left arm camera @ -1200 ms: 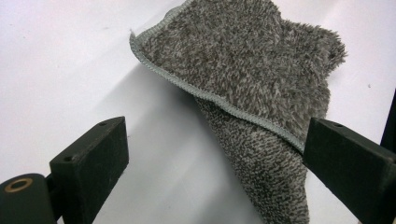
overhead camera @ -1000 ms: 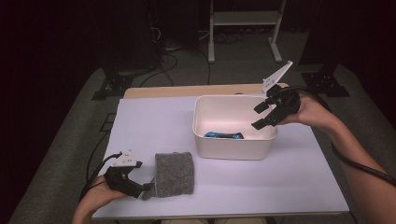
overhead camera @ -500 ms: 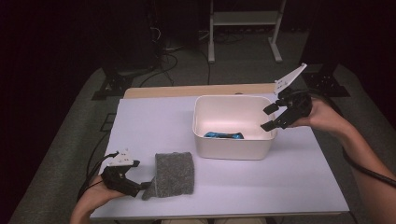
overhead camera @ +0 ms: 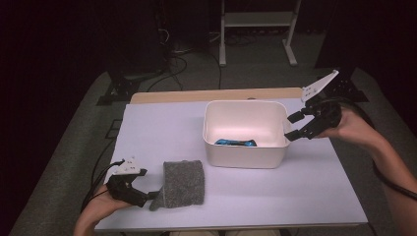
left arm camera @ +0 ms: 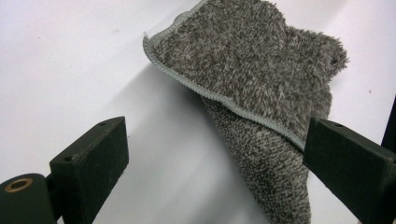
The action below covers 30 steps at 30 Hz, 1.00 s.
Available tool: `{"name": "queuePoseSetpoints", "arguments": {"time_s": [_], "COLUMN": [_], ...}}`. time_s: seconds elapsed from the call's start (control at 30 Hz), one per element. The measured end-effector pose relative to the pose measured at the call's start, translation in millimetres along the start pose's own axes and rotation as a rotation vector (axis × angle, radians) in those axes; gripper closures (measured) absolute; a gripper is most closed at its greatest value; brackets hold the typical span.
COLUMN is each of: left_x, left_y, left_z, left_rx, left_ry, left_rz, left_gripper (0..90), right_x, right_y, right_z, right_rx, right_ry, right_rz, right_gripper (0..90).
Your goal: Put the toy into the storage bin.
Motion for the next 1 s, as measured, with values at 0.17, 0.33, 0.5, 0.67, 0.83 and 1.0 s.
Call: {"name": "queuePoseSetpoints", "arguments": {"time_s": [0.17,0.33,0.5,0.67,0.83,1.0], "left_x": [-1.1,-1.1,-0.9,-0.2,-0.1,0.5], "left_y": [-0.7,-0.6,-0.6,-2.7,-2.5,-2.8], "left_z": [-0.6,-0.7,-0.3,-1.1,-1.3,-1.0], "left_rx": [-0.003,-0.005,-0.003,0.001,-0.001,0.001], "left_ry": [-0.012,-0.013,-0.009,-0.003,-0.002,0.0], "left_rz": [0.004,0.003,0.0,0.002,0.003,0.002], "left_gripper": [6.3,6.3,6.4,6.3,6.3,6.3], "right_x": [11.5,22.4,35.3,46.7,56.2,63.5], "right_y": [-1.4,-3.5,-6.1,-8.5,-11.8,-16.6], "right_z": [-1.1,-0.4,-2.6,-4.3,-5.1,-4.2], "right_rx": [0.0,-0.006,-0.006,-0.003,-0.004,-0.013], "right_ry": [-0.019,-0.041,-0.061,-0.078,-0.093,-0.106], "right_rz": [-0.007,-0.018,-0.025,-0.029,-0.032,-0.036], "right_gripper": [22.7,22.1,21.0,20.5,19.7,18.2]}}
Point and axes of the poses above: each handheld gripper's, and its own axes: y roughly backward along the jaws, x roughly out of its underside, z roughly to its left, the point moved 6 cm from there along -y, roughly forward along the jaws, and after that the axes turned 15 degrees about z, right-handed, at the moved point
